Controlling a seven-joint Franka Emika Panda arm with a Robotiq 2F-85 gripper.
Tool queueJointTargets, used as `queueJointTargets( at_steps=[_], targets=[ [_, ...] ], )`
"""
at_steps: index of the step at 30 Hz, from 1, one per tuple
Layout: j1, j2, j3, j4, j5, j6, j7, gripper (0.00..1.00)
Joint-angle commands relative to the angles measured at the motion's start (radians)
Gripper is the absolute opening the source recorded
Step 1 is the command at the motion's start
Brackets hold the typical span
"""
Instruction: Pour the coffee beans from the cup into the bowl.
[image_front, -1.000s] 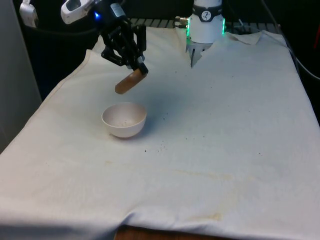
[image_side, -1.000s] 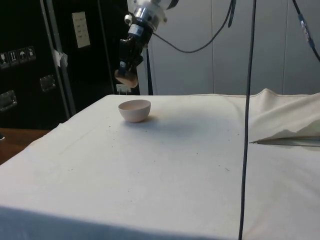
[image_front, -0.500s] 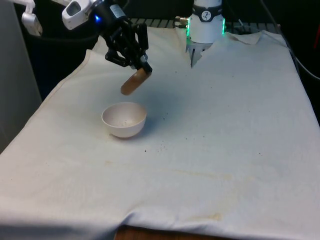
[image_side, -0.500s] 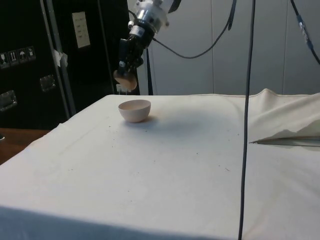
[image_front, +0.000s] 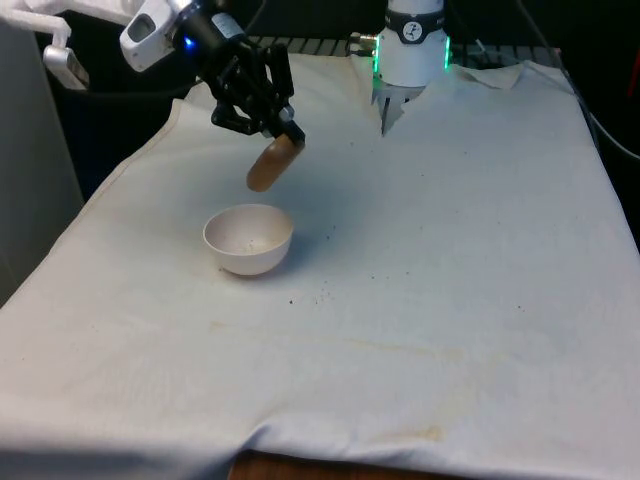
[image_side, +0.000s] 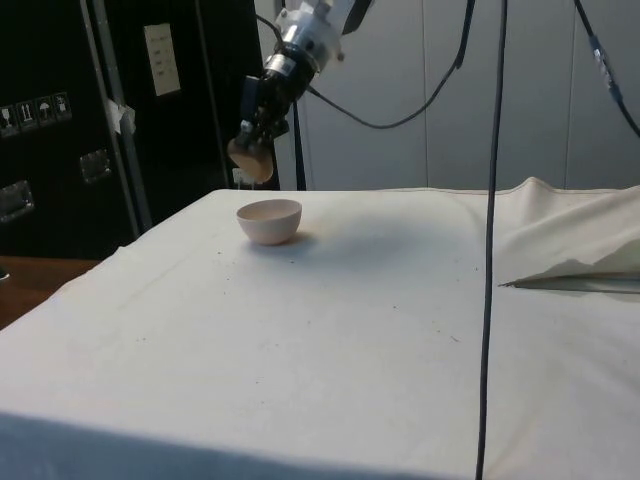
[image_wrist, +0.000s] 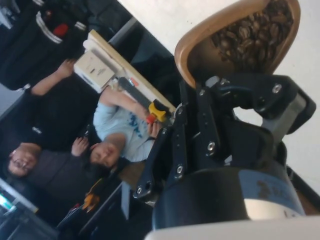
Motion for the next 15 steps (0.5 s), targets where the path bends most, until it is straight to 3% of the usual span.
queueJointTargets(
  at_steps=[1, 6, 7, 8, 15],
  targets=[
    [-0.010, 0.006, 0.005, 0.008, 0.008, -0.015, 0.000, 0.00],
    [-0.015, 0.033, -0.021, 0.024, 0.050, -0.076, -0.015, 0.00],
    [-0.004, 0.027, -0.028, 0.017, 0.044, -0.065, -0.015, 0.00],
    [-0.015, 0.037, -0.025, 0.026, 0.056, -0.085, -0.017, 0.00],
    [-0.022, 0.068, -0.052, 0.043, 0.098, -0.147, -0.031, 0.00]
  ],
)
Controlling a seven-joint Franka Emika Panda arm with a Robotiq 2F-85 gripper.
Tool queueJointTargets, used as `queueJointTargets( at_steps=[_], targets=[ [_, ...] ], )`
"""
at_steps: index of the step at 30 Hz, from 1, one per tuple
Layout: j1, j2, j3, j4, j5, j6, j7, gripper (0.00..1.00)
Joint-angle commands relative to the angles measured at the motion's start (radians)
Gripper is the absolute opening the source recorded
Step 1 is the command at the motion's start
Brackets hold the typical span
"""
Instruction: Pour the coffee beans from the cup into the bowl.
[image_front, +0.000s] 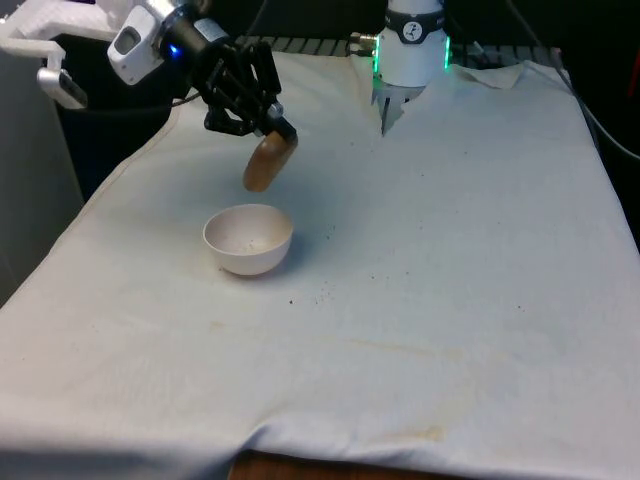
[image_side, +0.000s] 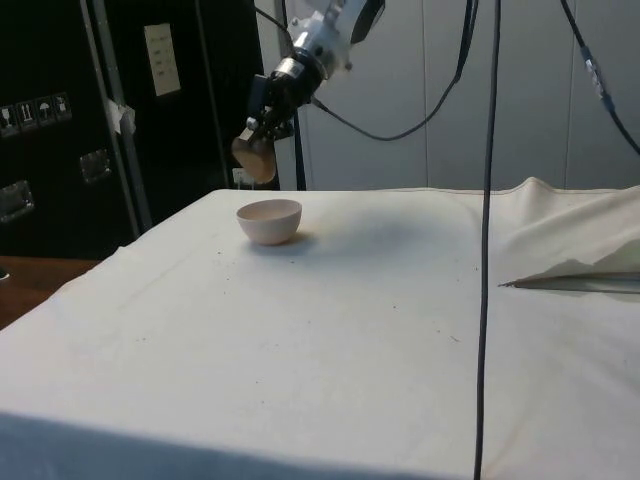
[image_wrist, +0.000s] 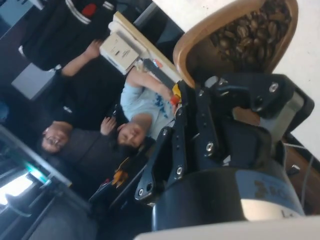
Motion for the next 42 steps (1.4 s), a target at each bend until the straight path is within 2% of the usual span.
queueJointTargets(
  at_steps=[1, 2, 3, 7, 9, 10, 11, 17, 18, 19, 22, 26, 27, 28, 29, 36, 37, 38, 42],
  targets=[
    [-0.012, 0.010, 0.005, 0.010, 0.010, -0.019, 0.001, 0.00],
    [-0.001, 0.005, -0.004, 0.003, 0.006, -0.009, -0.001, 0.00],
    [-0.014, 0.016, 0.001, 0.014, 0.017, -0.029, -0.001, 0.00],
    [-0.018, 0.046, -0.025, 0.034, 0.049, -0.079, -0.004, 0.00],
    [-0.019, 0.059, -0.036, 0.045, 0.062, -0.098, -0.002, 0.00],
    [-0.007, 0.050, -0.041, 0.032, 0.056, -0.082, -0.009, 0.00],
    [-0.019, 0.065, -0.041, 0.050, 0.068, -0.107, -0.001, 0.00],
    [-0.022, 0.098, -0.072, 0.080, 0.111, -0.158, 0.008, 0.00],
    [-0.012, 0.092, -0.078, 0.069, 0.106, -0.146, -0.003, 0.00],
    [-0.022, 0.101, -0.075, 0.083, 0.116, -0.163, 0.010, 0.00],
    [-0.027, 0.114, -0.086, 0.095, 0.136, -0.185, 0.017, 0.00],
    [-0.030, 0.128, -0.097, 0.107, 0.160, -0.210, 0.025, 0.00],
    [-0.019, 0.121, -0.104, 0.095, 0.156, -0.197, 0.012, 0.00],
    [-0.031, 0.131, -0.098, 0.110, 0.164, -0.215, 0.027, 0.00],
    [-0.033, 0.138, -0.102, 0.115, 0.179, -0.228, 0.031, 0.00],
    [-0.040, 0.159, -0.110, 0.131, 0.226, -0.267, 0.045, 0.00],
    [-0.029, 0.154, -0.118, 0.120, 0.225, -0.257, 0.033, 0.00],
    [-0.040, 0.163, -0.113, 0.133, 0.238, -0.277, 0.047, 0.00],
    [-0.043, 0.170, -0.121, 0.132, 0.264, -0.302, 0.044, 0.00]
  ],
)
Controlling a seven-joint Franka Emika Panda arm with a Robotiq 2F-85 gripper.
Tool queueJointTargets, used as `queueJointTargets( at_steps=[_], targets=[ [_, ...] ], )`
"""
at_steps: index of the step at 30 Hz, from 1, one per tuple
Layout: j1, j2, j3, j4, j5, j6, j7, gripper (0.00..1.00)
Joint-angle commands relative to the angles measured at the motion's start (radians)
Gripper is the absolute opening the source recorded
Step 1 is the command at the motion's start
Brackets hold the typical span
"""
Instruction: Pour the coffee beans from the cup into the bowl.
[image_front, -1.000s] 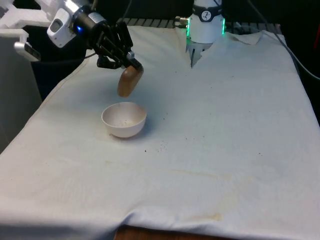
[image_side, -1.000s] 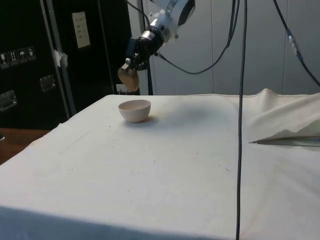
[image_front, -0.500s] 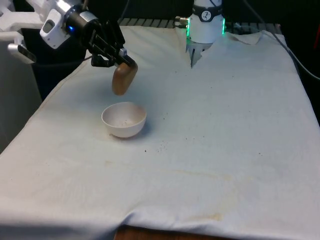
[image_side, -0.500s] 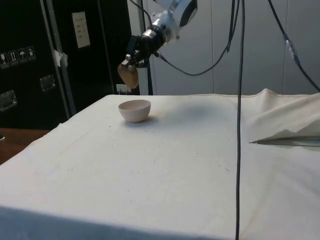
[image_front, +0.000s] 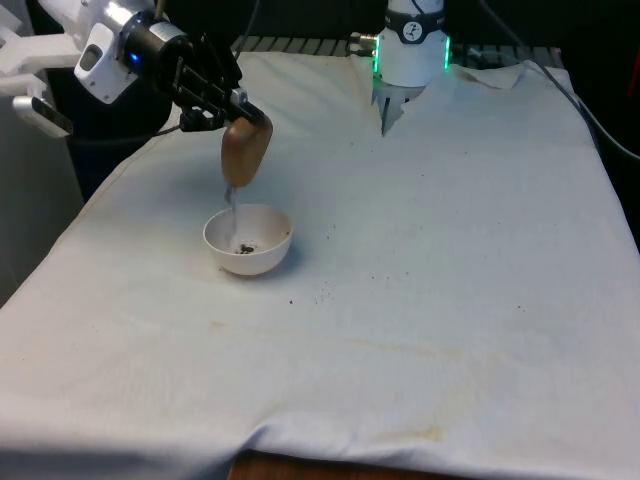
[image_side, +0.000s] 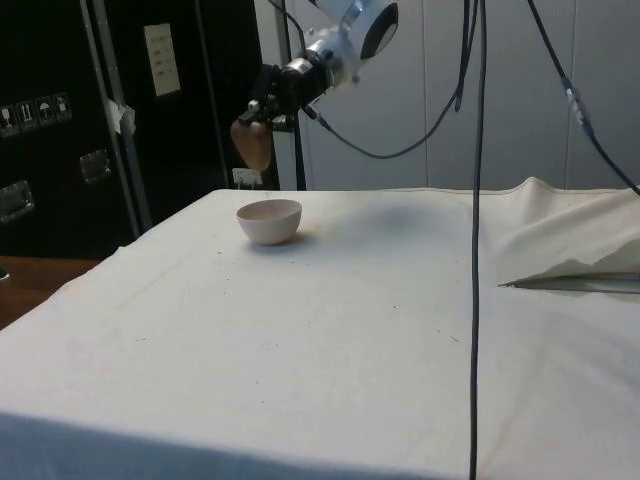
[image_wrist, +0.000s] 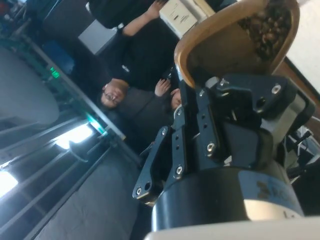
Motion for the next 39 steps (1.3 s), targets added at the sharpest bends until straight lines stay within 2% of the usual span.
queueJointTargets(
  at_steps=[1, 2, 3, 9, 10, 11, 17, 18, 19, 22, 26, 27, 28, 34, 35, 36, 39],
  targets=[
    [-0.014, 0.009, 0.006, 0.010, 0.015, -0.022, 0.007, 0.00],
    [0.000, 0.000, 0.000, 0.000, 0.000, 0.000, 0.000, 0.00],
    [-0.014, 0.009, 0.006, 0.010, 0.015, -0.022, 0.007, 0.00],
    [-0.018, 0.024, -0.007, 0.009, 0.062, -0.069, 0.006, 0.00],
    [-0.007, 0.019, -0.015, 0.000, 0.056, -0.057, -0.002, 0.00],
    [-0.019, 0.029, -0.012, 0.009, 0.076, -0.081, 0.006, 0.00],
    [-0.025, 0.042, -0.018, 0.006, 0.121, -0.123, 0.008, 0.00],
    [-0.015, 0.038, -0.025, 0.000, 0.111, -0.108, -0.002, 0.00],
    [-0.025, 0.042, -0.018, 0.006, 0.121, -0.123, 0.008, 0.00],
    [-0.029, 0.048, -0.018, 0.003, 0.145, -0.143, 0.009, 0.00],
    [-0.030, 0.057, -0.019, -0.004, 0.178, -0.165, 0.009, 0.00],
    [-0.022, 0.056, -0.027, -0.007, 0.173, -0.161, 0.000, 0.00],
    [-0.030, 0.059, -0.019, -0.007, 0.185, -0.169, 0.009, 0.00],
    [-0.032, 0.069, -0.020, -0.023, 0.230, -0.196, 0.010, 0.00],
    [-0.023, 0.067, -0.027, -0.024, 0.221, -0.188, 0.000, 0.00],
    [-0.032, 0.070, -0.020, -0.026, 0.236, -0.201, 0.010, 0.00],
    [-0.033, 0.072, -0.021, -0.034, 0.251, -0.213, 0.013, 0.00]
  ],
)
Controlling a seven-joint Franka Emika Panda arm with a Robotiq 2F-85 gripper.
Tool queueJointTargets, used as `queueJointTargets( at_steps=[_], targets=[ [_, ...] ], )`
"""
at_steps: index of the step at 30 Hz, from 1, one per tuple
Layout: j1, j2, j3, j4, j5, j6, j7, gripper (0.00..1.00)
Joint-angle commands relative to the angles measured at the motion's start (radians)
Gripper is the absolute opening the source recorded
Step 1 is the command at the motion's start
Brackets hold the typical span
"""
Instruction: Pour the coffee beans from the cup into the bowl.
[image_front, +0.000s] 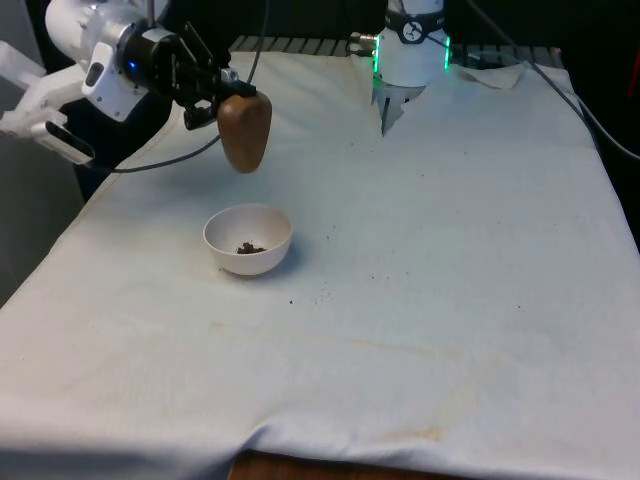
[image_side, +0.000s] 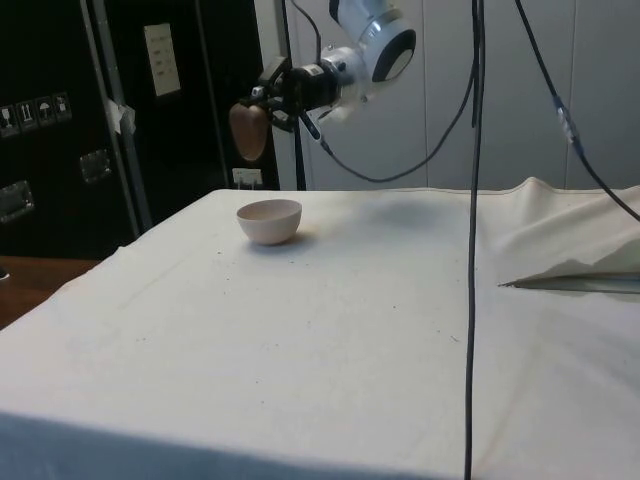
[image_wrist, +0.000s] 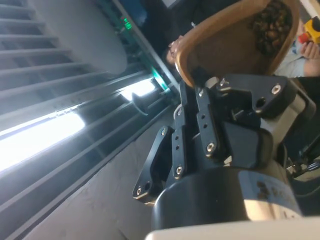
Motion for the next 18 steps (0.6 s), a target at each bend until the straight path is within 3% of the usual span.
queueJointTargets(
  at_steps=[1, 4, 5, 6, 13, 14, 15, 18],
  targets=[
    [-0.009, 0.002, 0.007, -0.002, 0.014, -0.012, 0.012, 0.00],
    [-0.009, 0.005, 0.004, -0.014, 0.037, -0.033, 0.014, 0.00],
    [-0.001, 0.005, -0.004, -0.014, 0.029, -0.028, 0.004, 0.00],
    [-0.009, 0.006, 0.003, -0.017, 0.043, -0.039, 0.014, 0.00],
    [-0.010, 0.008, 0.001, -0.042, 0.085, -0.078, 0.015, 0.00],
    [-0.001, 0.007, -0.006, -0.044, 0.078, -0.073, 0.004, 0.00],
    [-0.010, 0.009, 0.002, -0.045, 0.090, -0.082, 0.015, 0.00],
    [-0.012, 0.013, 0.001, -0.051, 0.109, -0.096, 0.023, 0.00]
  ],
)
